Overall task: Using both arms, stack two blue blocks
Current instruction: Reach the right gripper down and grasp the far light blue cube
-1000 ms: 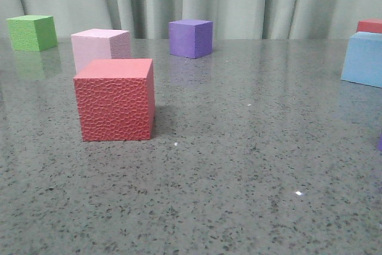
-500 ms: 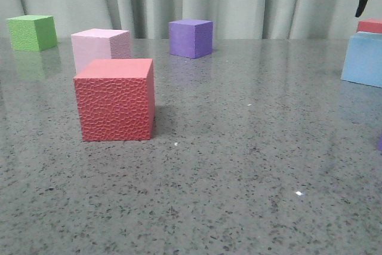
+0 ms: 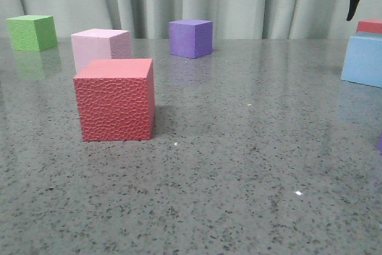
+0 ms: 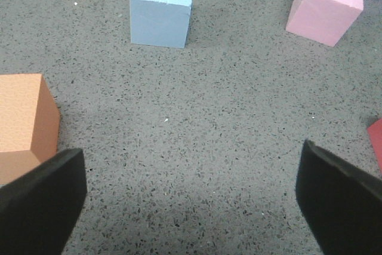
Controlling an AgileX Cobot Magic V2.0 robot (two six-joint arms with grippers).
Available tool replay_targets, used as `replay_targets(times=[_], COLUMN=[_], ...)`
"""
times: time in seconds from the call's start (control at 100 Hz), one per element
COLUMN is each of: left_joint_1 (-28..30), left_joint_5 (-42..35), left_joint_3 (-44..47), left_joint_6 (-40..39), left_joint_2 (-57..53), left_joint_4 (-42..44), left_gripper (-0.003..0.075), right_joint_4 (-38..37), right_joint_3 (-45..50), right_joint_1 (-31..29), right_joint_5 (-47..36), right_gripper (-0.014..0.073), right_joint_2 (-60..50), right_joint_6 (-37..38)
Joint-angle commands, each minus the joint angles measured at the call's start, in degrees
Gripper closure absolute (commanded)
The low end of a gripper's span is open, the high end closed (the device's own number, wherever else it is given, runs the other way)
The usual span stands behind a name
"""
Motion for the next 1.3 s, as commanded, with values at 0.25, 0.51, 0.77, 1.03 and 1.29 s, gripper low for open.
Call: replay_targets(times=[0.25,0.51,0.77,1.03,1.29], left_joint_1=[-0.03,-0.03,-0.03,-0.03,-0.03], left_joint_5=[-3.51,-3.51,-3.51,-3.51,-3.51], left_joint_3=[-1.96,-1.96,-1.96,-1.96,-1.96], left_joint_6=[0.12,0.12,0.12,0.12,0.12], left_joint_2=[0.68,0.68,0.68,0.68,0.68], left_joint_4=[-0.44,-0.44,-0.44,-0.44,-0.44], left_gripper=[0.0039,0.0039,0.0039,0.0039,0.0039], right_joint_4=[-1.17,-1.17,-1.17,-1.11,-1.11], right_joint_3=[-2.03,-2.03,-2.03,-2.03,-2.03], right_joint_1=[0.18,0.66,0.64,0.64,0.82], right_joint_5=[-1.40,-0.54,0.78,0.84,1.27], right_gripper=[-0.0041,-0.0041,0.0043,0.0196,0.0196], right_joint_2=[1.40,2.06,2.06,2.06,1.51], right_joint_6=[-0.07,-0.07,-0.07,-0.07,-1.15])
